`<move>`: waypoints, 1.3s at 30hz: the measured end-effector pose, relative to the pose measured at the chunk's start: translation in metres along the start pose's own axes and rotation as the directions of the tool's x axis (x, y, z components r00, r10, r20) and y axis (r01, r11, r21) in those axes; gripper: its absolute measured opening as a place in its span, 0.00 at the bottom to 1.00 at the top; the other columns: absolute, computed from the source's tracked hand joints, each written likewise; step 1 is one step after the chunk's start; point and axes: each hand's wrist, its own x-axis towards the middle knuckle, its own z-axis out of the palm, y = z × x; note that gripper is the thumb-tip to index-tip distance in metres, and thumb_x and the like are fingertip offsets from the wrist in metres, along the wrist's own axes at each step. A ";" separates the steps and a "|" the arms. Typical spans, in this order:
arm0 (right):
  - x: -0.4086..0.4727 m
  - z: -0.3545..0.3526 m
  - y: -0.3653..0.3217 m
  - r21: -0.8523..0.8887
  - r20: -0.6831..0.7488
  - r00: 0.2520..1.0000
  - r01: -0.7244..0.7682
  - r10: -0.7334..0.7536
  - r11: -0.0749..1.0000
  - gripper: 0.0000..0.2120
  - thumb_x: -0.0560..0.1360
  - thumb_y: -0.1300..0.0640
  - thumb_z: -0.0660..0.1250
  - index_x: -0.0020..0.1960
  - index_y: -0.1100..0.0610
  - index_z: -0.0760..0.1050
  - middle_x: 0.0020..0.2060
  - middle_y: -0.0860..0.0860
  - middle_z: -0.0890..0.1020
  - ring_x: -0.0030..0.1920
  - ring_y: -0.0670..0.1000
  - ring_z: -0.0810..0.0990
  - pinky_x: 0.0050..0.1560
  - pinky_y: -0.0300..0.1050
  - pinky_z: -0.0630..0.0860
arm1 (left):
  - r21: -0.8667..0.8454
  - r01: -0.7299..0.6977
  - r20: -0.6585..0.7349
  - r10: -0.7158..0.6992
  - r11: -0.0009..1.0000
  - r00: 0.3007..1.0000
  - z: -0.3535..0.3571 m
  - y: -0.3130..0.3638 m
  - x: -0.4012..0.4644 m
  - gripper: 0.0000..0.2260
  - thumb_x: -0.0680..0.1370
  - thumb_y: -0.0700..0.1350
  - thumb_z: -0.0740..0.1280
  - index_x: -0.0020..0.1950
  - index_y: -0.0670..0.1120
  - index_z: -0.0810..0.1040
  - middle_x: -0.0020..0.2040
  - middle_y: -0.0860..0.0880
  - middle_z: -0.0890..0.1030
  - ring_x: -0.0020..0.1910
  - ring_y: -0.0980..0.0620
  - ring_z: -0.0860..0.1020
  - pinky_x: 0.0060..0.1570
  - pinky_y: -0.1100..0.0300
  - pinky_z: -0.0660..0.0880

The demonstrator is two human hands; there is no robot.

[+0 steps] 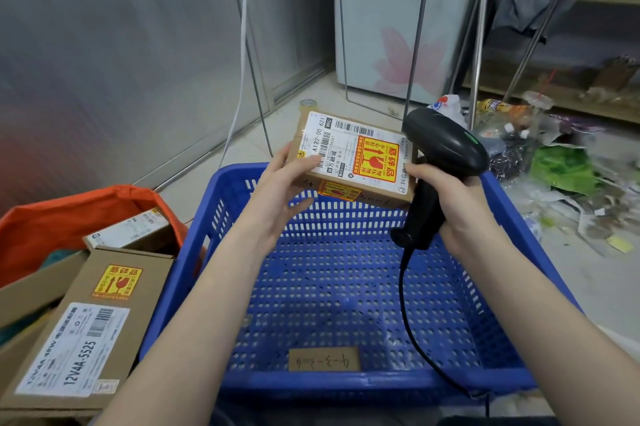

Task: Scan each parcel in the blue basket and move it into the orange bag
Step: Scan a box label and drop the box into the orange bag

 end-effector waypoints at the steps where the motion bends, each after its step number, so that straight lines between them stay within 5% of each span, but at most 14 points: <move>1: 0.000 0.000 0.000 -0.006 0.004 1.000 0.009 -0.009 1.000 0.08 0.72 0.64 0.71 0.47 0.53 0.78 0.40 0.49 0.85 0.43 0.48 0.85 0.44 0.45 0.80 | 0.023 0.012 0.031 -0.012 1.000 0.999 0.000 0.000 -0.001 0.19 0.77 0.47 0.67 0.68 0.55 0.71 0.51 0.54 0.83 0.52 0.53 0.80 0.57 0.53 0.75; 4: -0.002 -0.001 0.000 -0.019 0.035 0.999 0.020 -0.019 1.000 0.09 0.72 0.65 0.70 0.47 0.52 0.78 0.35 0.46 0.85 0.37 0.44 0.84 0.33 0.37 0.78 | 0.095 0.000 0.064 -0.006 0.995 0.998 -0.001 -0.003 -0.001 0.26 0.75 0.45 0.69 0.71 0.54 0.67 0.56 0.52 0.82 0.52 0.53 0.81 0.57 0.52 0.77; 7: -0.003 0.000 0.000 -0.074 0.084 0.996 0.021 -0.015 0.997 0.10 0.72 0.64 0.71 0.47 0.49 0.78 0.41 0.48 0.85 0.46 0.49 0.83 0.45 0.46 0.80 | 0.068 -0.039 -0.017 0.040 0.997 0.999 -0.005 -0.007 0.004 0.39 0.69 0.48 0.75 0.76 0.53 0.59 0.63 0.49 0.78 0.58 0.50 0.80 0.62 0.50 0.75; 10: -0.004 0.000 0.001 -0.189 0.120 0.993 0.037 -0.015 0.981 0.09 0.72 0.61 0.72 0.48 0.49 0.79 0.41 0.47 0.84 0.47 0.50 0.82 0.53 0.52 0.77 | 0.016 -0.053 -0.143 0.054 0.998 0.988 -0.007 -0.008 0.007 0.49 0.62 0.52 0.80 0.76 0.54 0.56 0.61 0.49 0.80 0.59 0.49 0.79 0.67 0.47 0.71; 17: -0.009 0.004 0.001 -0.295 0.218 0.975 0.037 0.029 0.955 0.05 0.73 0.58 0.71 0.48 0.57 0.78 0.38 0.53 0.80 0.31 0.47 0.77 0.37 0.43 0.75 | 0.033 -0.061 -0.320 0.068 0.998 0.945 -0.006 -0.005 0.008 0.26 0.71 0.50 0.74 0.65 0.50 0.68 0.56 0.50 0.82 0.56 0.53 0.80 0.66 0.47 0.71; 22: -0.013 0.008 -0.002 -0.297 0.255 0.967 0.055 0.024 0.953 0.06 0.73 0.57 0.71 0.50 0.57 0.79 0.34 0.52 0.80 0.28 0.47 0.76 0.31 0.37 0.75 | 0.139 -0.095 -0.291 0.132 0.986 0.948 -0.003 -0.004 0.005 0.22 0.73 0.52 0.72 0.65 0.50 0.74 0.55 0.52 0.82 0.55 0.56 0.80 0.64 0.51 0.73; 31: -0.013 0.011 -0.004 -0.357 0.237 0.971 0.066 0.022 0.932 0.03 0.73 0.57 0.71 0.45 0.56 0.79 0.29 0.50 0.79 0.28 0.48 0.78 0.35 0.42 0.74 | 0.275 -0.125 -0.217 0.188 0.953 0.958 -0.001 -0.006 0.004 0.23 0.74 0.56 0.69 0.68 0.53 0.73 0.57 0.54 0.82 0.57 0.55 0.79 0.58 0.54 0.75; 39: -0.016 0.012 -0.005 -0.377 0.222 0.975 0.065 0.022 0.924 0.03 0.72 0.58 0.71 0.45 0.52 0.80 0.40 0.55 0.85 0.28 0.49 0.79 0.41 0.48 0.76 | 0.284 -0.133 -0.215 0.198 0.949 0.956 0.000 -0.005 0.002 0.20 0.75 0.55 0.69 0.66 0.56 0.73 0.56 0.56 0.81 0.56 0.58 0.78 0.48 0.64 0.74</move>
